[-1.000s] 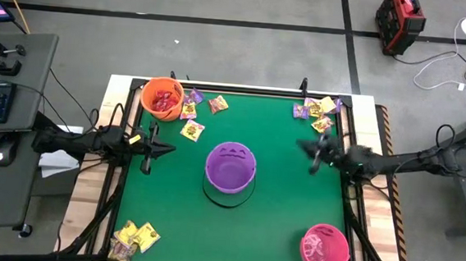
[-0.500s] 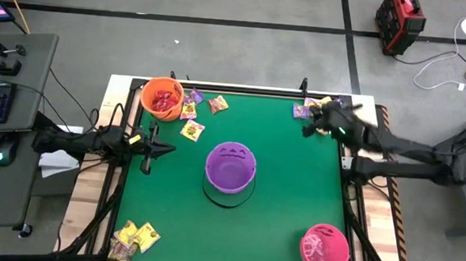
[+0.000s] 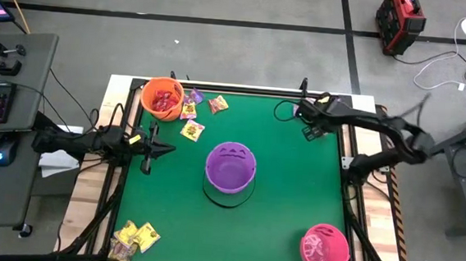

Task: Sort candy by brand, put in halloween buckets
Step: Put the yellow candy into the pink bucket

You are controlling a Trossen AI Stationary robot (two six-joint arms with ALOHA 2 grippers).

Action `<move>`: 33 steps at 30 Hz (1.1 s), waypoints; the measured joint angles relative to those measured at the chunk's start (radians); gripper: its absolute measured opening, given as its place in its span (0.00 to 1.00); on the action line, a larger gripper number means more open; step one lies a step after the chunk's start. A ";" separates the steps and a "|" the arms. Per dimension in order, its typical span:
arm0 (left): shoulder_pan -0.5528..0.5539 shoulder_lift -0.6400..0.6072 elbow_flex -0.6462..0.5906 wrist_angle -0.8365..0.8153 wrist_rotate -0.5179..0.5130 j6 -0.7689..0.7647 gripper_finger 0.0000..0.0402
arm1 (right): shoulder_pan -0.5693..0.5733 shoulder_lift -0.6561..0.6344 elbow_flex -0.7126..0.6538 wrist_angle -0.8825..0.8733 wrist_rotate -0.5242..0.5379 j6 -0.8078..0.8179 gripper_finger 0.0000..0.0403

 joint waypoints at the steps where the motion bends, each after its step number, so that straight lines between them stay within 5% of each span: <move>1: 0.000 0.000 0.000 0.000 0.000 0.001 0.00 | -0.015 0.023 0.000 0.014 0.014 0.005 0.59; 18: 0.000 0.000 0.000 0.000 0.000 0.001 0.00 | -0.159 0.150 -0.001 0.159 -0.059 0.024 0.58; 22: 0.000 0.000 0.000 0.000 0.000 0.001 0.00 | -0.182 0.150 -0.001 0.159 -0.080 0.002 0.44; 28: 0.000 0.000 0.000 0.000 0.000 0.000 0.00 | -0.203 0.150 -0.001 0.156 -0.099 -0.025 0.05; 33: 0.000 0.000 0.000 0.000 0.000 0.000 0.00 | -0.192 0.147 -0.001 0.126 -0.121 -0.053 0.03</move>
